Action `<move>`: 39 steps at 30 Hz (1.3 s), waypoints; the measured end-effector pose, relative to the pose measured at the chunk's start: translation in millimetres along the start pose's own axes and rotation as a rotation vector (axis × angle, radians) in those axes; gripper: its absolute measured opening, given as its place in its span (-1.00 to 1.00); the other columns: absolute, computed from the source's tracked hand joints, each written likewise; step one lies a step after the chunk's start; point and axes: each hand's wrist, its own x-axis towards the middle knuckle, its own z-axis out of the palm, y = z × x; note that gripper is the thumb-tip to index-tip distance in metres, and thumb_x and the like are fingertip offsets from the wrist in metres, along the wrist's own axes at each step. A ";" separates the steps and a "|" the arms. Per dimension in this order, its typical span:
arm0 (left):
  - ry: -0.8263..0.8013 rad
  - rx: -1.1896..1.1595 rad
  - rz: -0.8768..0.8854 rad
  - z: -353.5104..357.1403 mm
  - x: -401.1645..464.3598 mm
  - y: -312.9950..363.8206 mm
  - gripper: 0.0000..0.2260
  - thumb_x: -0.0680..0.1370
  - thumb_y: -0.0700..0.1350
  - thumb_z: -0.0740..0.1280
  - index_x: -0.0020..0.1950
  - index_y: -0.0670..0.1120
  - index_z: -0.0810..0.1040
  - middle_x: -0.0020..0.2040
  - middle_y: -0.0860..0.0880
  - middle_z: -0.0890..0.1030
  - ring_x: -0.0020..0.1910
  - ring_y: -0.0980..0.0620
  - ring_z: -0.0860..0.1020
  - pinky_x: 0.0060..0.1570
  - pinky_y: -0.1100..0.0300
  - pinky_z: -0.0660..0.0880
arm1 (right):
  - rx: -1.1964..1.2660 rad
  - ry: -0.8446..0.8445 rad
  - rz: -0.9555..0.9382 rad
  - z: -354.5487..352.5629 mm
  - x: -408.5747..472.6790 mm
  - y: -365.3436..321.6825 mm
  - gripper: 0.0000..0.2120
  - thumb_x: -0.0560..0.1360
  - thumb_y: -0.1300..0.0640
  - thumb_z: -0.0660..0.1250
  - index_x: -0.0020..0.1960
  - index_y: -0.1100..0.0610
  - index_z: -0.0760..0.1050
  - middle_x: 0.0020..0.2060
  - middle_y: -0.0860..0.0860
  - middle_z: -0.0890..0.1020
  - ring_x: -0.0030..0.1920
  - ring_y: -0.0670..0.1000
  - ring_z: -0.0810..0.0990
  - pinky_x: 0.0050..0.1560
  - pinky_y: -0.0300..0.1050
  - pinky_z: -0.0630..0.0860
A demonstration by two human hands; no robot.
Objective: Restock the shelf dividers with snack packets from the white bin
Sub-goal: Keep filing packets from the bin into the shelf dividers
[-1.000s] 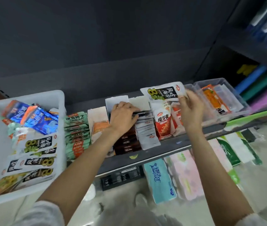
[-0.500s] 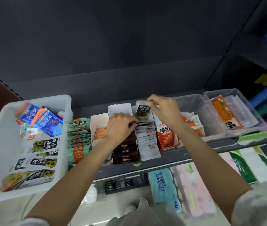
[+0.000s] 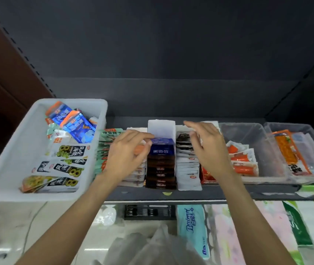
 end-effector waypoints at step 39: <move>-0.147 -0.782 -0.903 -136.6 -57.8 -288.3 -0.67 0.55 -0.15 0.32 0.28 0.07 0.37 0.15 0.12 0.48 -0.02 0.21 0.48 -0.09 0.47 0.39 | 0.105 0.065 0.598 315.5 103.1 -233.6 -0.89 0.50 0.10 0.36 -0.07 0.14 0.56 -0.13 0.02 0.67 -0.22 -0.06 0.56 -0.17 -0.15 0.48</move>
